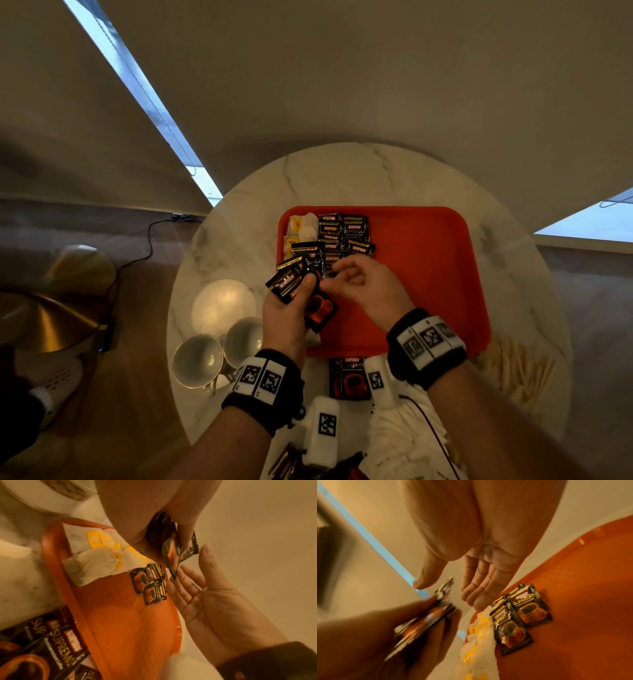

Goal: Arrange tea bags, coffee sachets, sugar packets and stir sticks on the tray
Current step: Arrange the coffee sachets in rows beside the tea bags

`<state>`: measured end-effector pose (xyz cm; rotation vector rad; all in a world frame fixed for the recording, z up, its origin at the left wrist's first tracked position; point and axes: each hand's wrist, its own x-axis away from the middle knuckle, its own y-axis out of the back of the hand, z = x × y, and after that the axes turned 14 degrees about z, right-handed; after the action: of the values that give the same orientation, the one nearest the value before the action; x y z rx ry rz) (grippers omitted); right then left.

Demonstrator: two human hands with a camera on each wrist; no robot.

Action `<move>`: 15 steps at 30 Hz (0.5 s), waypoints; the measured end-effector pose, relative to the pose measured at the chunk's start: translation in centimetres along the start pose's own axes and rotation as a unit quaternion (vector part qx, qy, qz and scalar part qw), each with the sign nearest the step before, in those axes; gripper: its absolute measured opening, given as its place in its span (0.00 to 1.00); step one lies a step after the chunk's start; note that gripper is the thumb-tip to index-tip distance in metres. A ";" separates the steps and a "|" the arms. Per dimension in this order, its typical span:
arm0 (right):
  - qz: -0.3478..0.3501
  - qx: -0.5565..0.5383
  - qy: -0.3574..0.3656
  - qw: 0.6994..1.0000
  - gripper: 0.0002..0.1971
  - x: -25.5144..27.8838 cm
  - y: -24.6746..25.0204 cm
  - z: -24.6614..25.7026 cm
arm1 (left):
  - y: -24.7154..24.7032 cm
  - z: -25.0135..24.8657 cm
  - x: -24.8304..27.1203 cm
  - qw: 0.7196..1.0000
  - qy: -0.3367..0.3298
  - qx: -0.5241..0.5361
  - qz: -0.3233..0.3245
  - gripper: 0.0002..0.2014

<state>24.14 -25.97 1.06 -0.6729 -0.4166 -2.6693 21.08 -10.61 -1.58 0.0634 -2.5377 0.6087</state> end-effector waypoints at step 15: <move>0.023 0.064 0.058 0.996 0.16 2.4 0.8 0.3 | -1.6 -1.1 0.9 0.993 0.045 0.077 0.073 0.25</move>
<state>22.58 -27.21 2.69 -0.4804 -0.5269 -2.5960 21.10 -11.53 0.40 -0.0932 -2.4199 0.8456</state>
